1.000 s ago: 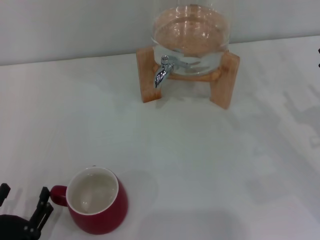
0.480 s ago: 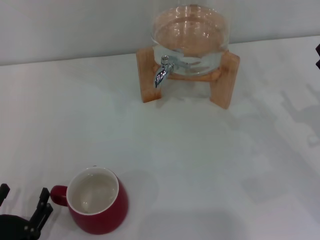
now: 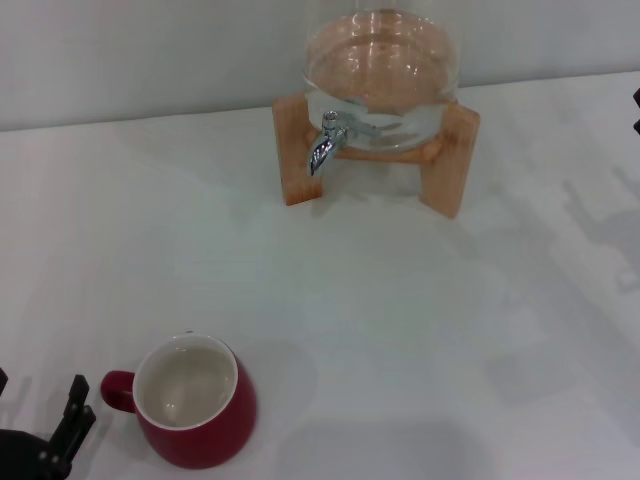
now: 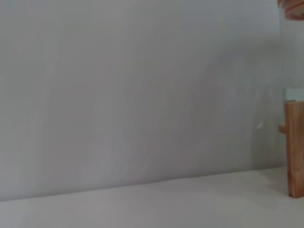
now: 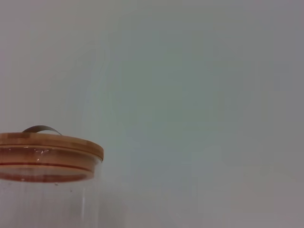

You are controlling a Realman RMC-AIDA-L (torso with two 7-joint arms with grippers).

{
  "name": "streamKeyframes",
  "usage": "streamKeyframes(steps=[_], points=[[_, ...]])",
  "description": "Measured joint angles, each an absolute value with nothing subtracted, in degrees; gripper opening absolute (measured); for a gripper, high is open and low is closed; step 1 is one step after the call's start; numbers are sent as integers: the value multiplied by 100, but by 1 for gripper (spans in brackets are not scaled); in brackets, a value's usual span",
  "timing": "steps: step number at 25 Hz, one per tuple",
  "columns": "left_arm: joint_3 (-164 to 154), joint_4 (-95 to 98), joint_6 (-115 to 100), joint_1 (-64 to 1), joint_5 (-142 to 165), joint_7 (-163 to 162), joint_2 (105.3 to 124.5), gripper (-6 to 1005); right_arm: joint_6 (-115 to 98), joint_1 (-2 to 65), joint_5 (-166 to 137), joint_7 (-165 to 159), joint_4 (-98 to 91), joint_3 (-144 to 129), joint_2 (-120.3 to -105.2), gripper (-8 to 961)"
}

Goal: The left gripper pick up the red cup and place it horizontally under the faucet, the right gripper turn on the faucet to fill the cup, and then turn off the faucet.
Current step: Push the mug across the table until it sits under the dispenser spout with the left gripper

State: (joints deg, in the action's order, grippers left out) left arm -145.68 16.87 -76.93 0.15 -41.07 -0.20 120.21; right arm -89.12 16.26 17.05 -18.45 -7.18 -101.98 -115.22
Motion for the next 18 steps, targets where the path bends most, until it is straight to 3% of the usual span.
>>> streamKeyframes(steps=[18], points=[[-14847,1974,-7735,268,-4162,490,12038,880,-8903,1635,1705,-1845,-727,-10210,-11522,785]])
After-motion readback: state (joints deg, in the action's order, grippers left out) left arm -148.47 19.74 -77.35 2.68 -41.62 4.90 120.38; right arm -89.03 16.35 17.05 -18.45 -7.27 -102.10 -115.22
